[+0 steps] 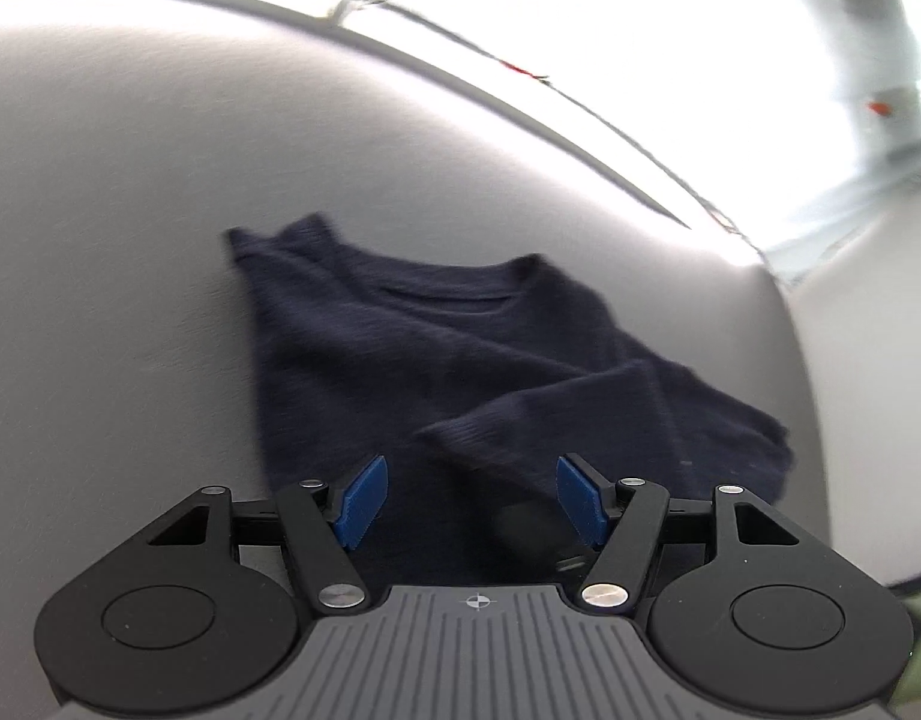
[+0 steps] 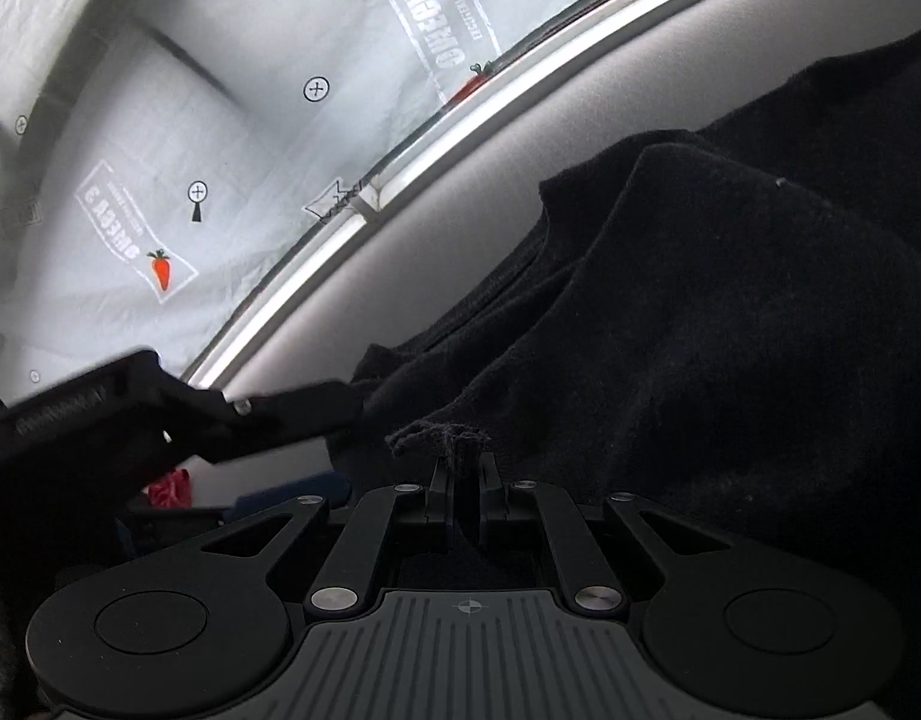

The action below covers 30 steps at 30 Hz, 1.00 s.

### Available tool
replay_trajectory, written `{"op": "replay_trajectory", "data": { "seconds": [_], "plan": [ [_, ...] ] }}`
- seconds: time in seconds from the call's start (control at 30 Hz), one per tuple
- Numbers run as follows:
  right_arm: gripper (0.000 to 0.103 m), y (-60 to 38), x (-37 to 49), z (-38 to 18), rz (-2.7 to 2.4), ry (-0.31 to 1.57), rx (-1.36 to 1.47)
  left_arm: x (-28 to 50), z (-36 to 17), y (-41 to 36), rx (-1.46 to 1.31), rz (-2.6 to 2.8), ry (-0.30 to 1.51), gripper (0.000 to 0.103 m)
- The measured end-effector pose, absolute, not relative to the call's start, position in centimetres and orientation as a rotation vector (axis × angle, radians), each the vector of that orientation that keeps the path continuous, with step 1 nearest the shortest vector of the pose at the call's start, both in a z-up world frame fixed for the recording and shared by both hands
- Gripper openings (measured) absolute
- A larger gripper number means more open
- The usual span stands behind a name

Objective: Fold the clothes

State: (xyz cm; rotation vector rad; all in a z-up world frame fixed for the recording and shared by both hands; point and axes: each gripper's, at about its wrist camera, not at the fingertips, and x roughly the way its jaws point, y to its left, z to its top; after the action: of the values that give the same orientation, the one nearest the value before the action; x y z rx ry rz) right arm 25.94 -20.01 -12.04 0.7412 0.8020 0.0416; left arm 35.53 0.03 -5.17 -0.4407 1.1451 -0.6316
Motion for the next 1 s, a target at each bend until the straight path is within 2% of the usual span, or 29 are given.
{"op": "replay_trajectory", "data": {
  "seconds": [0.27,0.47,0.67,0.87,0.9,0.93,0.97,1.0],
  "plan": [
    [0.014,-19.1,25.5,-11.4,0.088,0.712,0.813,36.0,-3.6,-1.4,-0.422,-0.722,1.111,0.07],
    [0.015,-17.1,26.3,-12.9,0.087,0.786,0.746,36.5,-3.5,-0.8,-0.416,-0.707,1.122,0.07],
    [0.016,-16.0,26.8,-12.0,0.122,0.747,0.768,36.8,-3.8,-0.4,-0.409,-0.688,1.126,0.07],
    [0.022,-15.6,27.0,-13.9,0.094,0.805,0.769,37.3,-4.1,-0.5,-0.289,-0.666,1.135,0.07],
    [0.024,-15.8,26.9,-13.8,0.098,0.807,0.779,37.3,-4.2,-0.6,-0.274,-0.658,1.137,0.07],
    [0.035,-15.9,26.8,-13.7,0.101,0.809,0.789,37.3,-4.3,-0.6,-0.26,-0.65,1.139,0.07],
    [0.055,-16.1,26.5,-13.4,0.115,0.809,0.8,37.2,-4.4,-0.7,-0.251,-0.643,1.139,0.07],
    [0.064,-16.2,26.2,-12.9,0.134,0.808,0.805,37.1,-4.5,-0.6,-0.25,-0.637,1.14,0.07]
  ]
}}
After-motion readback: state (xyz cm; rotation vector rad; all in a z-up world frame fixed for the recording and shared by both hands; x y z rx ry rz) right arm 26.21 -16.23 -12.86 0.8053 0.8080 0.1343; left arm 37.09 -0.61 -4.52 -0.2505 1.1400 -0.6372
